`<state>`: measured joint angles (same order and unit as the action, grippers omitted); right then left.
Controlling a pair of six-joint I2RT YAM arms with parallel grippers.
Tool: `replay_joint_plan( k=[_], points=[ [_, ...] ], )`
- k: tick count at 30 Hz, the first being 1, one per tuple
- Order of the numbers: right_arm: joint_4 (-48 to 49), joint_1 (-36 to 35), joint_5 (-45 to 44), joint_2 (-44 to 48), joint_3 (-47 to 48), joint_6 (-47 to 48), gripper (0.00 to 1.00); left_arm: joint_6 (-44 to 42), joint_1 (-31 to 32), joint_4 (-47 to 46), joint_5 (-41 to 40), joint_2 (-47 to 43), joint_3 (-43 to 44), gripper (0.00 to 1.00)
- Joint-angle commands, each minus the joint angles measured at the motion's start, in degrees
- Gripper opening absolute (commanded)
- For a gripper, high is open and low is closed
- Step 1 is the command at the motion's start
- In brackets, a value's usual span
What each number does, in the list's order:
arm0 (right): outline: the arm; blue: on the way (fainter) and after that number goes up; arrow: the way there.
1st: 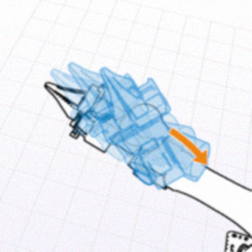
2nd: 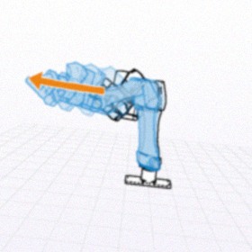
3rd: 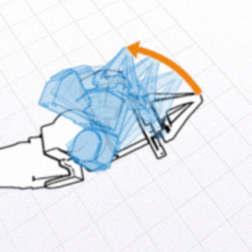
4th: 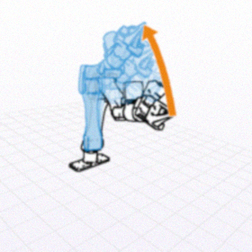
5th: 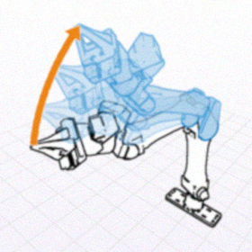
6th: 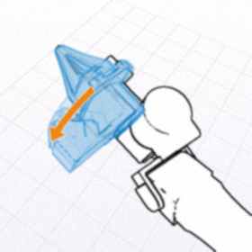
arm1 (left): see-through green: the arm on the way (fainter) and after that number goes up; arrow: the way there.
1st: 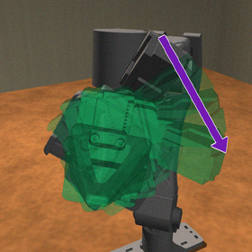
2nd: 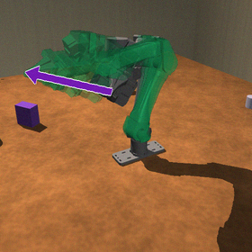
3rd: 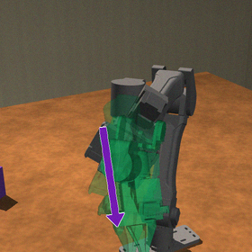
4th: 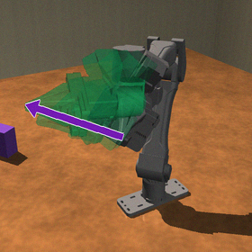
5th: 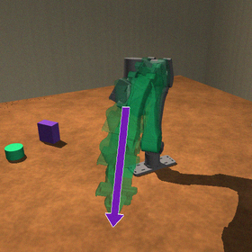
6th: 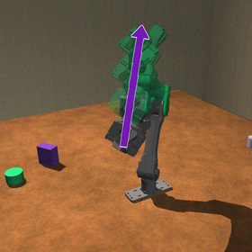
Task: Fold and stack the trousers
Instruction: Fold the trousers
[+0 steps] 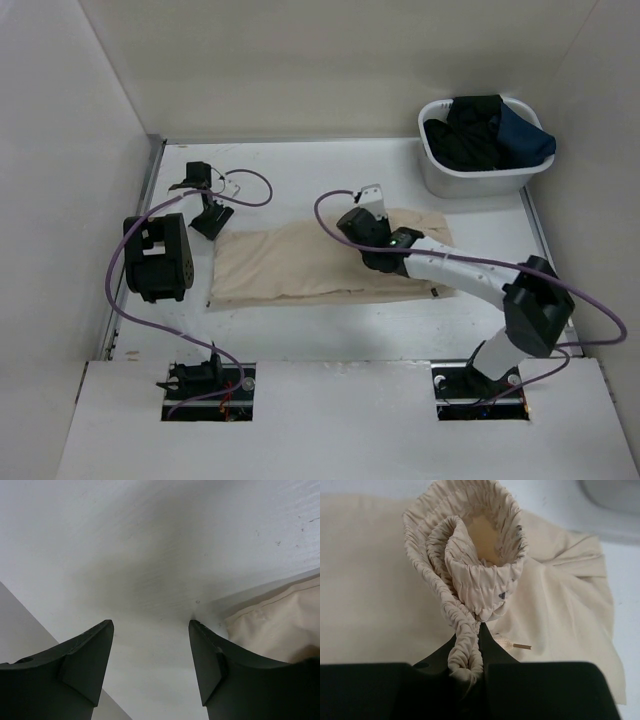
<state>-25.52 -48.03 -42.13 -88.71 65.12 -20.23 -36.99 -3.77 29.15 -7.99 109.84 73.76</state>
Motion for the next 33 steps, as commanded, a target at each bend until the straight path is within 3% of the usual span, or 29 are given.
replay_joint_plan(
  k=[1, 3, 5, 10, 11, 12, 16, 20, 23, 26, 30, 33],
  points=[
    [-1.11, -3.5, -3.31, -3.3, 3.87, -6.13, 0.0, 2.98, 0.64, 0.04, 1.22, 2.04, -0.54, 0.61],
    [-0.68, -5.79, -2.0, -6.11, 4.4, -7.89, 0.07, 2.54, 1.17, -0.58, 1.4, 1.69, -1.59, 0.61],
    [0.38, -7.46, 1.94, -8.58, 4.92, -8.51, 0.24, 2.45, 1.26, -1.11, 1.4, 1.6, -2.12, 0.61],
    [8.18, -9.66, 22.49, -9.39, 5.02, -4.04, 0.56, 2.8, 1.0, -2.34, 1.14, 1.87, -1.78, 0.62],
    [10.55, -10.1, 26.53, -8.16, 4.49, -3.07, 0.69, 2.54, 0.91, -2.34, 1.05, 1.87, -1.51, 0.62],
    [12.93, -10.46, 30.4, -6.67, 3.96, -2.28, 1.0, 2.37, 0.83, -2.34, 0.87, 1.78, -1.51, 0.62],
    [19.87, -10.55, 41.49, 2.72, -0.51, -3.15, 1.0, 1.49, 0.65, -2.34, 0.43, 0.55, -1.07, 0.62],
    [26.73, -6.35, 41.09, 18.61, -10.86, -8.05, 1.0, 0.7, 0.65, -2.6, -1.15, -2.08, -0.98, 0.62],
    [27.89, 4.61, 36.52, 33.72, -20.97, -15.52, 1.0, 0.26, 1.17, -2.69, -1.77, -6.55, -0.37, 0.62],
    [21.85, 19.37, 36.5, 42.63, -27.75, -21.33, 1.0, -0.1, 3.19, -2.61, -1.07, -12.53, 1.56, 0.63],
    [14.01, 35.39, 41.76, 43.98, -33.55, -22.83, 1.0, -1.59, 11.26, 0.46, 3.32, -20.09, 3.58, 0.65],
    [17.06, 43.75, 44.84, 41.17, -38.13, -23.36, 1.0, -1.07, 21.18, 5.56, 7.71, -22.21, 4.72, 0.66]
  ],
)
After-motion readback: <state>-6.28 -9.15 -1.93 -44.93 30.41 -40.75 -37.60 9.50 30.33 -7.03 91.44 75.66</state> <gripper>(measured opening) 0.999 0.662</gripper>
